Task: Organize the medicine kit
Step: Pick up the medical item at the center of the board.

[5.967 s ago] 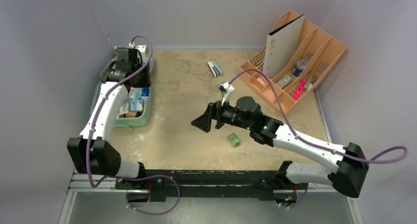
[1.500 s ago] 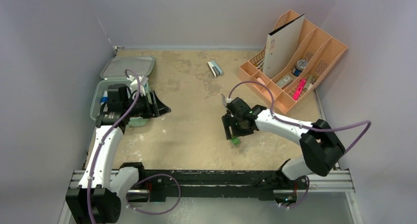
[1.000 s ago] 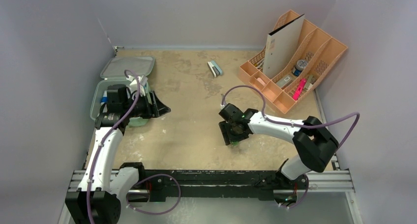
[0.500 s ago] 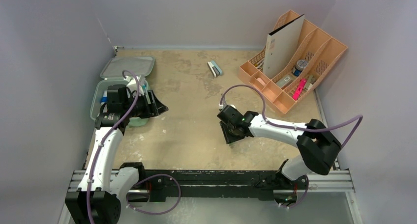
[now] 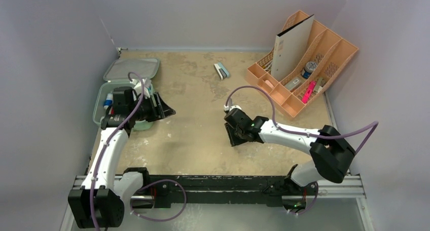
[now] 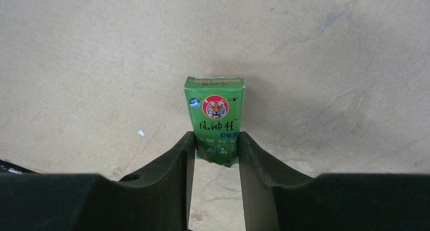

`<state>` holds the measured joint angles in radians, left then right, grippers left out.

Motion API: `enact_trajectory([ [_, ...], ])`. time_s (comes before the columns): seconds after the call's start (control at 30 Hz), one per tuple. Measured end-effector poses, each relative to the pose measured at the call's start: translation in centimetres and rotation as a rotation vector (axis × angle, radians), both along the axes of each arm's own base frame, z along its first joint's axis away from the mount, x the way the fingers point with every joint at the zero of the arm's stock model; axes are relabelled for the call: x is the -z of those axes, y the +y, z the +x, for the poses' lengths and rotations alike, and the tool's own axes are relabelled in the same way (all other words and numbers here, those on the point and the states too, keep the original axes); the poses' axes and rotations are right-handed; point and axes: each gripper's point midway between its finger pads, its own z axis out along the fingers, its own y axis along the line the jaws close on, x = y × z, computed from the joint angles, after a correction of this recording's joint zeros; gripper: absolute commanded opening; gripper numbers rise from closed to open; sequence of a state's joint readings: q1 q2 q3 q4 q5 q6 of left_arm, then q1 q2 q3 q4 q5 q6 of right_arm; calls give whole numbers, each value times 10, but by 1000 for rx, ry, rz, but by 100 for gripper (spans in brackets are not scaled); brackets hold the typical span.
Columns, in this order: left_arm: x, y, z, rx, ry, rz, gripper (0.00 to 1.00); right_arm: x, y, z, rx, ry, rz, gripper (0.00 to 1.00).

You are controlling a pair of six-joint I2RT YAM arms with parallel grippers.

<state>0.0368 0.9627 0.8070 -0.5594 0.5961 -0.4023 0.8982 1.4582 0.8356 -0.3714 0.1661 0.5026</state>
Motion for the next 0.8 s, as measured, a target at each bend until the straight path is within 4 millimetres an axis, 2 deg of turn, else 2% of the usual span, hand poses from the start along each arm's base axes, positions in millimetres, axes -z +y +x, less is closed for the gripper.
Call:
enact_trajectory([
  [0.13, 10, -14, 1, 44, 69, -100, 56, -6, 14, 4, -50, -27, 50, 37],
  [0.3, 19, -34, -2, 108, 170, -254, 58, -31, 44, 9, -144, -84, 136, 37],
  [0.53, 1, -49, -9, 193, 196, -367, 66, -86, 91, 18, -270, -192, 320, 36],
  [0.8, -18, -60, -7, 262, 170, -400, 64, -116, 107, 12, -397, -261, 415, 37],
])
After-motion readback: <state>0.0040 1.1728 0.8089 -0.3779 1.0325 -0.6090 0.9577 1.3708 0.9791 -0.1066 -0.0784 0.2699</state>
